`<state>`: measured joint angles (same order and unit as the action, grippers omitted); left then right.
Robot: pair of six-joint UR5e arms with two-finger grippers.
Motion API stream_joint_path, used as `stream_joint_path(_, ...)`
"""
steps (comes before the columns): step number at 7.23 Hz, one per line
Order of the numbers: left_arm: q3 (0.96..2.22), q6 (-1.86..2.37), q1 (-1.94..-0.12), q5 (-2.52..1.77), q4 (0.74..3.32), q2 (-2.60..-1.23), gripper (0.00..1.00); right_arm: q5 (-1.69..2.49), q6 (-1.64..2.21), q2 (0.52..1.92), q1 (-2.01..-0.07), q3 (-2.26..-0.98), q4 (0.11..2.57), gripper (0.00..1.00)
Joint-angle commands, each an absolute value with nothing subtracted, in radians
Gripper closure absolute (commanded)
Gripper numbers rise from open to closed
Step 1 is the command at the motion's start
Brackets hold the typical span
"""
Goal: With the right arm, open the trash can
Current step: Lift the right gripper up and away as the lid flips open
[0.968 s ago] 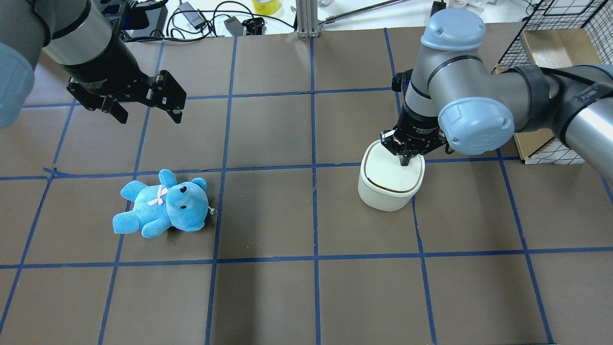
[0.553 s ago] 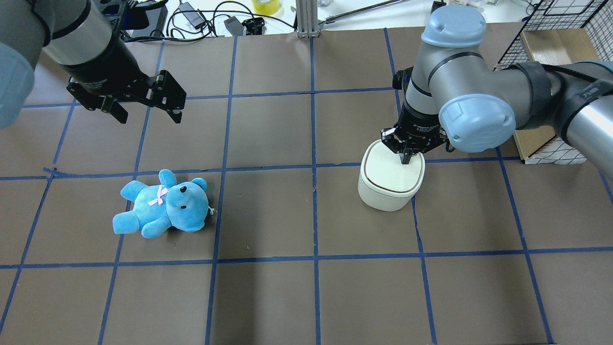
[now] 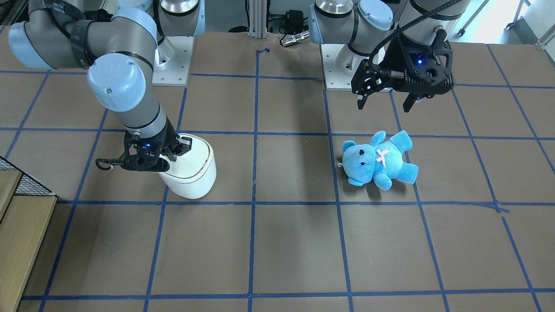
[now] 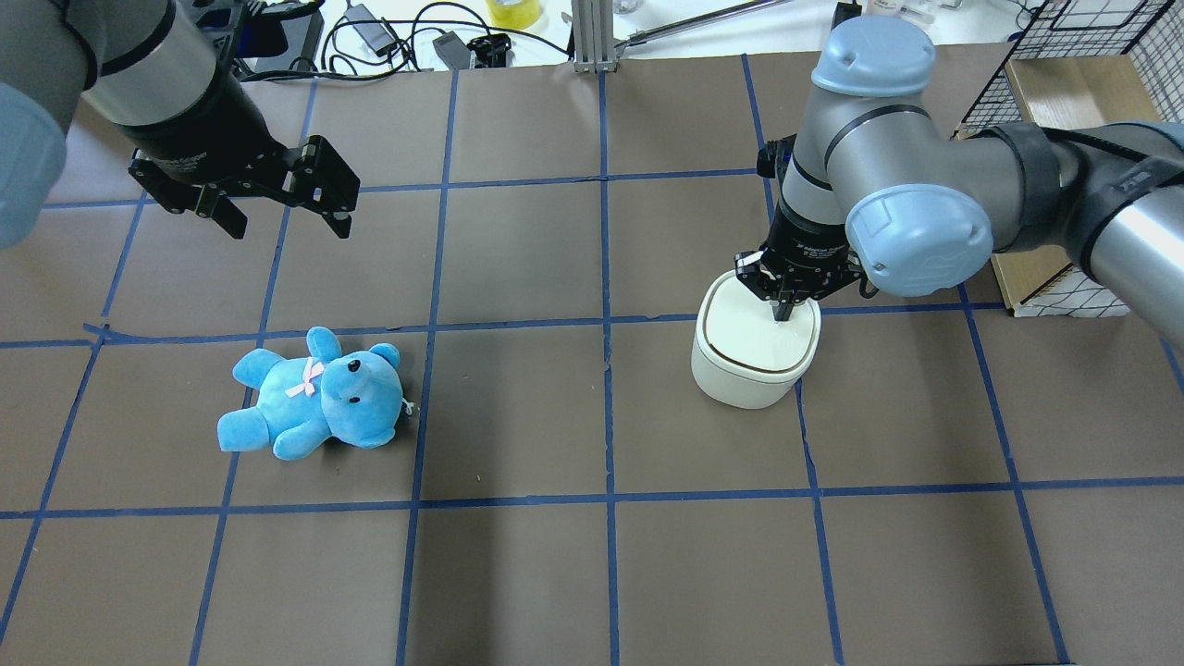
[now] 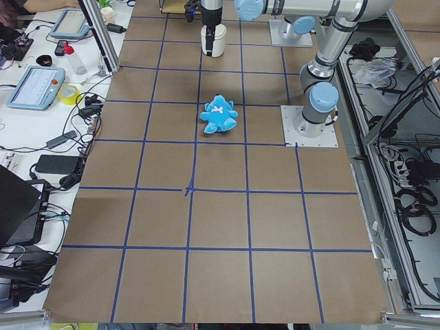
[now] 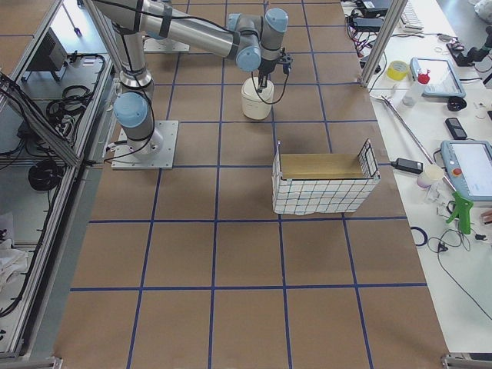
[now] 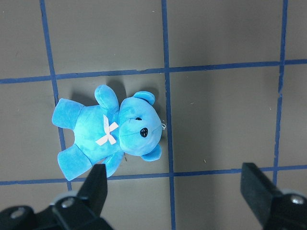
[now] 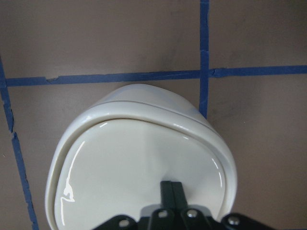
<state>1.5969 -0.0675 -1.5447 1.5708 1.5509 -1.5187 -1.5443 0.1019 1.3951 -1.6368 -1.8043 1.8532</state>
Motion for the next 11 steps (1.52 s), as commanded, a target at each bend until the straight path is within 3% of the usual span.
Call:
stream_joint_path(1,1.597,-0.067,-1.545,1.571,1.551,-1.519,0.00,-1.546,0.109,1.411,-1.638,-1.735,1.739,1.00)
stream_joint_path(6,1.597,-0.067,-1.545,1.571,1.551,-1.519,0.00,-1.562,0.115,1.436,-1.632,-1.413,1.378,1.00)
stream_joint_path(7,1.597,-0.067,-1.545,1.571,1.551,-1.519,0.00,-1.563,0.114,1.456,-1.631,-1.387,1.371,0.87)
stream_joint_path(8,1.597,-0.067,-1.545,1.571,1.551,-1.519,0.00,-1.565,0.094,1.459,-1.625,-1.382,1.382,0.24)
stream_joint_path(9,1.597,-0.067,-1.545,1.571,1.551,-1.519,0.00,-1.559,0.060,1.459,-1.608,-1.378,1.416,0.00)
stream_joint_path(11,1.597,-0.067,-1.545,1.571,1.551,-1.519,0.00,-1.546,-0.030,1.460,-1.547,-1.378,1.511,0.00)
